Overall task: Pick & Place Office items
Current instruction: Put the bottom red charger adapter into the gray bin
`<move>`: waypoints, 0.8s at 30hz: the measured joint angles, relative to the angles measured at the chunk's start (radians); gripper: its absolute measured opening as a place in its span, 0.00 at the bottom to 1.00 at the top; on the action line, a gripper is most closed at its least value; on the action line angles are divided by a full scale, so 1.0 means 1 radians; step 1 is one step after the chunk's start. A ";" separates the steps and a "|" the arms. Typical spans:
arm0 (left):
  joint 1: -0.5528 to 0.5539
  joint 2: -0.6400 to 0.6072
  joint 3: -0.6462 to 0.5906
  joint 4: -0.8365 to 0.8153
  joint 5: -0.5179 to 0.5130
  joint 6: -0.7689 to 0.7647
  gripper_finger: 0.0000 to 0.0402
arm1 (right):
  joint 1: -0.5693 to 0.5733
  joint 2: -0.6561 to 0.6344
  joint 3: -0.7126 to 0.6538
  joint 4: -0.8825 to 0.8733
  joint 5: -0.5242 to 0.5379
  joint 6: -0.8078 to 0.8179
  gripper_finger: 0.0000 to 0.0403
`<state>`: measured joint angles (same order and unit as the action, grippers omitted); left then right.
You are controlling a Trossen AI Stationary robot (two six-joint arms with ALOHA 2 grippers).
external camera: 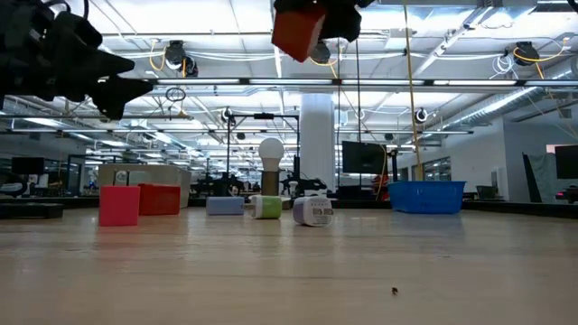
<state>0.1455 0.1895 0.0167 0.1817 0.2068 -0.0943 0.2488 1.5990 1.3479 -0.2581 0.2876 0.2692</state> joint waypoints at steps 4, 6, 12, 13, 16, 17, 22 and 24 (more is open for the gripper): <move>0.000 0.000 0.000 -0.002 -0.075 0.148 0.61 | -0.047 0.009 0.000 0.034 -0.002 0.019 0.68; 0.000 0.000 0.000 -0.003 -0.144 0.192 0.61 | -0.069 0.021 0.000 0.068 -0.002 0.032 0.68; 0.000 0.000 0.000 -0.009 -0.287 0.299 0.61 | -0.138 0.091 0.000 0.172 -0.140 0.066 0.68; 0.000 0.000 0.000 -0.011 -0.287 0.317 0.61 | -0.155 0.099 0.000 0.179 -0.184 0.082 0.68; 0.000 0.000 0.000 -0.018 -0.269 0.354 0.61 | -0.202 0.124 0.000 0.189 -0.296 0.117 0.68; 0.000 0.000 0.000 -0.021 -0.255 0.364 0.61 | -0.218 0.126 0.000 0.184 -0.331 0.128 0.68; 0.000 0.000 0.000 -0.019 -0.170 0.379 0.61 | -0.290 0.124 0.000 0.190 -0.513 0.194 0.68; 0.000 0.000 0.000 -0.015 -0.134 0.380 0.61 | -0.313 0.124 0.000 0.192 -0.570 0.217 0.68</move>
<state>0.1455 0.1898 0.0169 0.1669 0.0732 0.2854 -0.0638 1.7234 1.3479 -0.0666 -0.2821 0.4864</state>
